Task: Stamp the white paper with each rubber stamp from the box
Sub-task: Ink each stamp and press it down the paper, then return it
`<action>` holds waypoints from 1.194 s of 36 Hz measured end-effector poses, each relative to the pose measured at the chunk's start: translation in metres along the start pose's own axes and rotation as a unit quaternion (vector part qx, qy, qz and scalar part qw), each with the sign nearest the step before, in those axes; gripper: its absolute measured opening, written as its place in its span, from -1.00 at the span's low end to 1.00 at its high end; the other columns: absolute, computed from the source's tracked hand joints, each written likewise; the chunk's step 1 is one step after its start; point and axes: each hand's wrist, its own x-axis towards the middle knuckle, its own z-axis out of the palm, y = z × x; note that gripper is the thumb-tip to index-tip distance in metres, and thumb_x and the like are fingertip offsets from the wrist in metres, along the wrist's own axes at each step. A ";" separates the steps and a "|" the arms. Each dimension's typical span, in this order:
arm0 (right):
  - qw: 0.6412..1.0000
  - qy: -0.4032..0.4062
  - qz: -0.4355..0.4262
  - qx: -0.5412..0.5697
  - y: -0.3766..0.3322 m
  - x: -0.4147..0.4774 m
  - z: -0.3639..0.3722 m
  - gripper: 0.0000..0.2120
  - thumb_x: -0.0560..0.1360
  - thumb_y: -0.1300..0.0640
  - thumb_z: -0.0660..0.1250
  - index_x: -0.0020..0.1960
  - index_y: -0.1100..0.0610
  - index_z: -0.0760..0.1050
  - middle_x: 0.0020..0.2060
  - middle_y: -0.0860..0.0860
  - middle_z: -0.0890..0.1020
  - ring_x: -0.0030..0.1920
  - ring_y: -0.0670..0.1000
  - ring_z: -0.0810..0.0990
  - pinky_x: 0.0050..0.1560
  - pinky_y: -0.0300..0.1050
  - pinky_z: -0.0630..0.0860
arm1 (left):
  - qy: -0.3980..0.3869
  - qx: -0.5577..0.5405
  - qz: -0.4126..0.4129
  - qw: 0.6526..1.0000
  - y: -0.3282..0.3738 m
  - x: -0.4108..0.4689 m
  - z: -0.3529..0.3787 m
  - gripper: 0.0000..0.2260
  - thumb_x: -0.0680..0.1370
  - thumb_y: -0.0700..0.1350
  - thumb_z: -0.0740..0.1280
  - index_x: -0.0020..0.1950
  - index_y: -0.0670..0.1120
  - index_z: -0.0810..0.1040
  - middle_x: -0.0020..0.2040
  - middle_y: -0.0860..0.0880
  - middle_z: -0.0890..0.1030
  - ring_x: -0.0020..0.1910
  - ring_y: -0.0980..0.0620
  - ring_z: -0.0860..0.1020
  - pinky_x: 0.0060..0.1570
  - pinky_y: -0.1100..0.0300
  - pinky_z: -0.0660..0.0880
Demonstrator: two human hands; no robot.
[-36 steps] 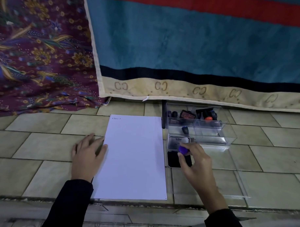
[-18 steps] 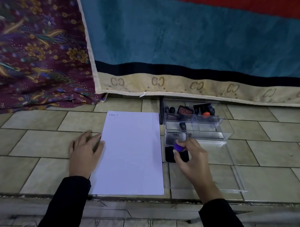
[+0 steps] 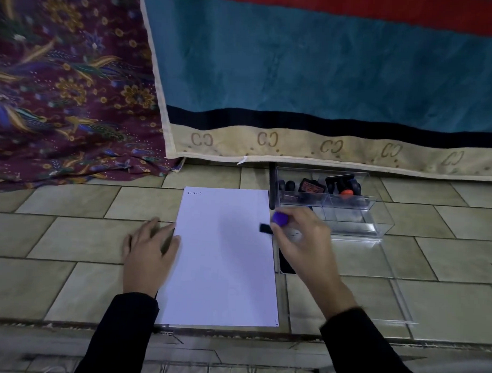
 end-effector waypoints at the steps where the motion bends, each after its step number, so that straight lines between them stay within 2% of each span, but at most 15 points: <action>1: 1.000 -0.006 -0.003 0.017 -0.006 0.012 0.010 -0.82 0.41 0.23 0.44 0.01 0.16 0.58 -0.11 -0.01 0.61 -0.18 -0.11 0.60 -0.09 -0.28 0.53 | 0.000 0.001 0.002 1.000 -0.001 0.000 0.001 -0.73 0.56 0.01 0.31 0.25 0.09 0.58 0.41 -0.06 0.43 0.42 -0.02 0.32 0.44 -0.06 0.04; 5: 0.997 -0.059 -0.005 0.055 -0.026 0.056 0.058 -0.81 0.45 0.24 0.40 0.06 0.20 0.57 -0.06 0.08 0.60 -0.12 0.00 0.60 0.01 -0.13 0.57 | 0.006 0.003 0.009 1.000 -0.004 0.002 0.002 -0.74 0.56 0.04 0.31 0.23 0.09 0.59 0.39 -0.05 0.45 0.38 -0.03 0.35 0.43 -0.06 0.05; 8: 0.995 -0.098 -0.008 0.035 -0.034 0.079 0.094 -0.80 0.48 0.22 0.36 0.10 0.20 0.55 -0.06 0.11 0.59 -0.08 0.06 0.58 -0.02 -0.10 0.54 | 0.006 0.001 0.005 1.000 -0.002 0.002 0.001 -0.65 0.50 0.12 0.22 0.20 0.08 0.61 0.37 -0.05 0.47 0.35 -0.05 0.37 0.41 -0.06 0.07; 12: 0.990 -0.140 0.013 0.033 -0.040 0.096 0.131 -0.80 0.51 0.22 0.32 0.12 0.23 0.52 -0.01 0.12 0.54 -0.11 0.06 0.55 -0.12 -0.14 0.51 | 0.004 0.004 0.003 1.000 0.000 0.003 -0.001 -0.62 0.46 0.12 0.19 0.19 0.07 0.62 0.36 -0.07 0.47 0.34 -0.08 0.39 0.40 -0.07 0.09; 15: 0.986 -0.163 0.019 0.015 -0.043 0.102 0.148 -0.80 0.52 0.23 0.31 0.13 0.24 0.50 0.03 0.16 0.53 -0.04 0.13 0.54 -0.05 0.00 0.54 | 0.007 0.001 0.002 1.000 0.001 0.003 -0.001 -0.62 0.46 0.11 0.20 0.18 0.06 0.62 0.36 -0.08 0.48 0.34 -0.08 0.40 0.39 -0.06 0.10; 25: 0.980 -0.197 0.029 -0.022 -0.042 0.112 0.167 -0.84 0.54 0.26 0.27 0.08 0.30 0.48 0.02 0.19 0.52 -0.06 0.16 0.54 -0.06 0.07 0.55 | 0.011 0.001 0.003 1.000 -0.001 0.004 0.003 -0.64 0.45 0.11 0.21 0.15 0.09 0.62 0.35 -0.06 0.48 0.33 -0.05 0.40 0.39 -0.09 0.10; 37: 0.978 -0.205 -0.003 -0.046 -0.044 0.111 0.175 -0.93 0.50 0.35 0.27 -0.02 0.33 0.49 -0.05 0.18 0.54 -0.13 0.10 0.53 -0.20 -0.09 0.49 | 0.016 0.005 0.005 1.000 0.000 0.004 0.001 -0.64 0.45 0.11 0.19 0.14 0.08 0.62 0.34 -0.06 0.49 0.32 -0.06 0.41 0.39 -0.12 0.14; 43: 0.972 -0.217 -0.030 -0.080 -0.045 0.107 0.180 -0.93 0.46 0.43 0.25 -0.10 0.34 0.49 -0.08 0.19 0.51 -0.15 0.17 0.54 -0.15 0.06 0.55 | 0.016 -0.002 0.004 1.000 0.005 0.002 -0.001 -0.66 0.45 0.08 0.22 0.15 0.05 0.63 0.35 -0.07 0.48 0.33 -0.06 0.41 0.40 -0.12 0.13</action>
